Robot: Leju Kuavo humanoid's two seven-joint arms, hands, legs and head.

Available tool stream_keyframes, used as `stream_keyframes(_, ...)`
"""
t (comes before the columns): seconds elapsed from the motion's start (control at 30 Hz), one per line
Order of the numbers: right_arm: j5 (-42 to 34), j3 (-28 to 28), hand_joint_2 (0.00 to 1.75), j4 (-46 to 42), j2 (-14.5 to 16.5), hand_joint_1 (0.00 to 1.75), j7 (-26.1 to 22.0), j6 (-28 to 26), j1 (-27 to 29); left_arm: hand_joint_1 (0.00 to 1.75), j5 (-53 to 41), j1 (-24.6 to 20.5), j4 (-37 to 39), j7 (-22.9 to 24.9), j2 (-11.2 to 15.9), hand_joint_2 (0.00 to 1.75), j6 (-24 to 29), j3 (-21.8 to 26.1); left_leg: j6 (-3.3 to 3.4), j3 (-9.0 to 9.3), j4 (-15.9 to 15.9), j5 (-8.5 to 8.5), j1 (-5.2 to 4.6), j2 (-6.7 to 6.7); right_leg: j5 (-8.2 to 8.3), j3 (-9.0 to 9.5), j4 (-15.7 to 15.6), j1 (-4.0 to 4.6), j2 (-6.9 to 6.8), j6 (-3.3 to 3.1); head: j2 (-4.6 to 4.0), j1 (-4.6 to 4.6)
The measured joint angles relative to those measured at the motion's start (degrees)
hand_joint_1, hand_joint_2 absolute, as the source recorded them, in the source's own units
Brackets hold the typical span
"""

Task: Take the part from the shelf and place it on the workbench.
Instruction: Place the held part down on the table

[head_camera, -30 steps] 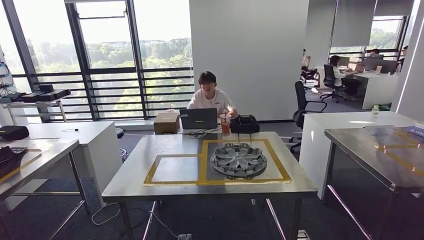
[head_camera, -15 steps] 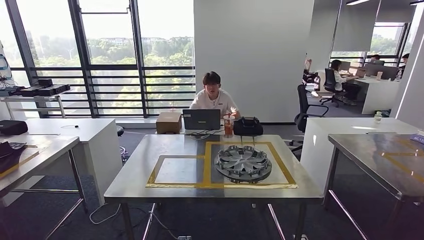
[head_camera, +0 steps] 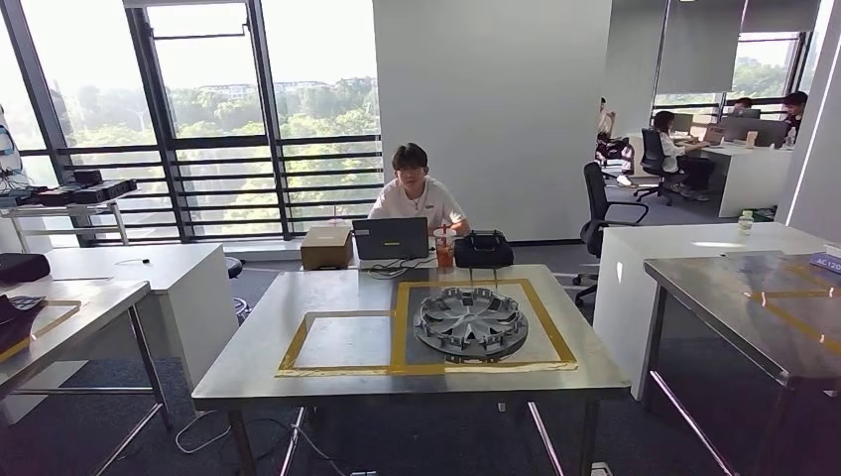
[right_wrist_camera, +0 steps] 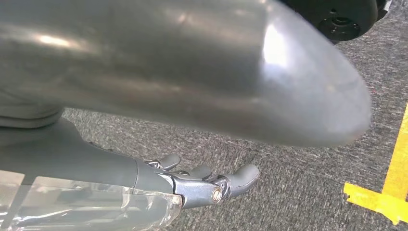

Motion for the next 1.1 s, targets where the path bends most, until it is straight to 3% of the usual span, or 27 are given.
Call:
stream_keyframes(0.03, 0.0, 0.1, 0.0, 0.0, 0.0, 0.0, 0.0, 0.0, 0.0, 1.31, 0.0, 0.1, 0.0, 0.0, 0.0, 1.75, 0.0, 0.0, -0.01, -1.34, 2.4, -0.53, 0.07, 0.0, -0.03, 0.0, 0.0, 0.09, 0.0, -0.03, 0.0, -0.03)
stream_keyframes(0.07, -0.1, 0.2, 0.0, 0.0, -0.1, 0.0, 0.0, 0.0, 0.1, 1.31, 0.1, 0.1, 0.0, 0.0, 0.1, 1.75, 0.0, 0.0, 0.1, -1.71, 2.8, 0.01, 0.08, 0.0, -0.05, 0.04, 0.0, 0.19, 0.02, -0.06, 0.0, -0.07)
stream_keyframes(0.1, -0.1, 0.3, 0.0, 0.0, -0.1, 0.0, 0.0, 0.0, 0.1, 1.31, 0.1, 0.1, 0.0, 0.0, 0.1, 1.75, 0.0, 0.0, 0.36, -0.94, 1.0, 1.54, 0.05, 0.0, -0.06, 0.12, 0.0, 0.31, 0.07, -0.06, 0.0, -0.1)
stream_keyframes(0.2, -0.3, 0.6, 0.0, 0.0, 0.1, 0.0, 0.0, 0.1, 0.0, 1.31, 0.1, 0.0, 0.0, 0.0, 0.1, 1.75, -0.1, 0.0, 2.05, 4.41, -10.1, 6.37, -0.59, 0.14, -0.1, 0.4, -0.1, 0.57, 0.25, 0.02, 0.0, -0.12)
stream_keyframes(0.23, -0.4, 0.7, 0.0, 0.0, 0.2, 0.0, 0.0, 0.1, 0.0, 1.31, 0.2, -0.1, 0.0, -0.1, 0.1, 1.75, -0.1, 0.0, 2.51, 5.42, -12.2, 6.83, -0.9, 0.24, -0.11, 0.4, -0.1, 0.56, 0.24, 0.17, 0.01, -0.11)
stream_keyframes(0.3, -0.6, 0.8, 0.0, 0.0, 0.3, 0.0, 0.0, 0.1, 0.0, 1.31, 0.2, -0.1, 0.0, -0.1, 0.1, 1.75, -0.1, 0.0, 2.82, 5.8, -13.3, 6.79, -1.31, 0.37, -0.04, 0.49, -0.4, 0.52, 0.11, 0.7, 0.01, -0.16)
stream_keyframes(0.37, -0.7, 1.0, 0.0, 0.0, 0.3, 0.0, 0.0, 0.1, 0.0, 1.31, 0.2, -0.1, 0.0, -0.1, -0.1, 1.75, -0.1, 0.0, 3.08, 6.73, -14.5, 7.47, -1.03, 0.37, -0.24, 0.4, -0.1, 0.51, -0.06, 1.1, 0.01, -0.13)
stream_keyframes(0.43, -0.8, 1.1, 0.0, 0.0, 0.3, 0.0, 0.0, 0.1, 0.0, 1.31, 0.2, -0.1, 0.0, -0.1, -0.2, 1.75, -0.1, 0.0, 3.4, 7.61, -15.6, 8.2, -0.75, 0.42, -2.23, -1.43, 3.8, 0.56, -0.14, 0.93, 0.0, 0.04)
stream_keyframes(0.5, -0.9, 1.1, 0.0, 0.0, 0.2, 0.0, 0.1, 0.0, 0.0, 1.31, 0.2, 0.1, 0.2, -0.1, -0.3, 1.75, -0.1, 0.0, 3.59, 7.52, -15.7, 8.3, -0.89, 0.39, -5.3, -5.03, 11.2, 0.58, -0.14, 0.76, 0.0, 0.2)
stream_keyframes(0.57, -0.9, 1.2, 0.0, 0.0, 0.2, 0.0, 0.1, 0.0, 0.1, 1.31, 0.2, 0.4, 0.4, -0.1, -0.3, 1.75, -0.1, 0.0, 3.54, 7.43, -15.7, 8.19, -0.92, 0.31, -6.1, -7.0, 14.8, 0.5, -0.15, 1.31, 0.01, 0.29)
stream_keyframes(0.6, -0.9, 1.2, 0.0, 0.0, 0.1, 0.0, 0.1, 0.0, 0.1, 1.31, 0.2, 0.5, 0.4, -0.1, -0.3, 1.75, -0.1, 0.0, 3.43, 7.46, -15.6, 8.08, -0.88, 0.26, -5.15, -6.33, 13.4, 0.4, -0.17, 1.84, 0.01, 0.35)
stream_keyframes(0.67, -1.0, 1.2, 0.0, 0.0, 0.0, 0.0, 0.1, 0.0, 0.1, 1.31, 0.2, 0.6, 0.5, -0.1, -0.3, 1.75, -0.2, 0.0, 2.96, 7.52, -15.1, 7.63, -0.81, 0.18, -2.13, -2.55, 5.7, 0.1, -0.24, 2.76, 0.0, 0.46)
stream_keyframes(0.7, -1.0, 1.3, 0.0, 0.0, -0.1, 0.0, 0.1, 0.0, 0.1, 1.31, 0.2, 0.6, 0.5, -0.1, -0.3, 1.75, -0.2, 0.0, 2.63, 7.44, -14.7, 7.28, -0.92, 0.14, -1.03, -0.78, 2.3, 0.04, -0.2, 2.71, 0.0, 0.49)
stream_keyframes(0.77, -1.0, 1.4, 0.0, 0.0, -0.1, 0.0, 0.1, 0.0, 0.1, 1.31, 0.2, 0.6, 0.5, -0.1, -0.2, 1.75, -0.2, 0.0, 2.1, 7.26, -14.1, 6.79, -1.15, 0.13, -0.44, 0.73, -0.5, 0.19, -0.13, 1.8, 0.01, 0.45)
stream_keyframes(0.9, -1.0, 1.7, 0.0, 0.0, 0.0, 0.0, 0.1, 0.1, 0.1, 1.31, 0.3, 0.6, 0.4, -0.2, -0.2, 1.75, -0.2, 0.0, 1.15, 6.36, -12.1, 5.4, -0.81, 0.11, -0.64, 1.26, -0.6, 0.05, 0.0, 0.32, 0.01, 0.23)
stream_keyframes(0.93, -1.0, 1.7, 0.0, 0.0, 0.0, 0.0, 0.1, 0.1, 0.1, 1.31, 0.3, 0.6, 0.4, -0.2, -0.2, 1.75, -0.2, 0.0, 0.76, 5.08, -9.6, 4.18, -0.6, 0.09, -0.76, 1.49, -0.7, -0.07, 0.02, 0.06, 0.01, 0.18)
stream_keyframes(1.03, -1.0, 1.7, 0.0, 0.0, 0.0, 0.0, 0.1, 0.1, 0.1, 1.31, 0.3, 0.8, 0.5, -0.2, -0.1, 1.75, -0.2, 0.0, -0.02, -1.16, 1.3, 0.49, 0.01, 0.08, -1.24, 1.91, -0.7, 0.08, 0.04, -0.47, 0.0, 0.01)
stream_keyframes(1.07, -1.0, 1.8, 0.0, 0.0, 0.0, 0.0, 0.1, 0.1, 0.1, 1.31, 0.3, 0.8, 0.5, -0.2, -0.1, 1.75, -0.2, 0.0, -0.06, -2.43, 2.7, 0.77, 0.1, 0.08, -1.41, 2.08, -0.7, 0.14, 0.08, -0.51, 0.0, -0.04)
stream_keyframes(1.1, -1.0, 1.8, 0.0, 0.0, 0.0, 0.0, 0.1, 0.1, 0.1, 1.31, 0.3, 0.8, 0.5, -0.2, -0.1, 1.75, -0.2, 0.0, 0.07, -2.54, 1.9, 2.18, 0.11, 0.07, -1.62, 2.33, -0.7, 0.22, 0.17, -0.49, 0.0, -0.07)
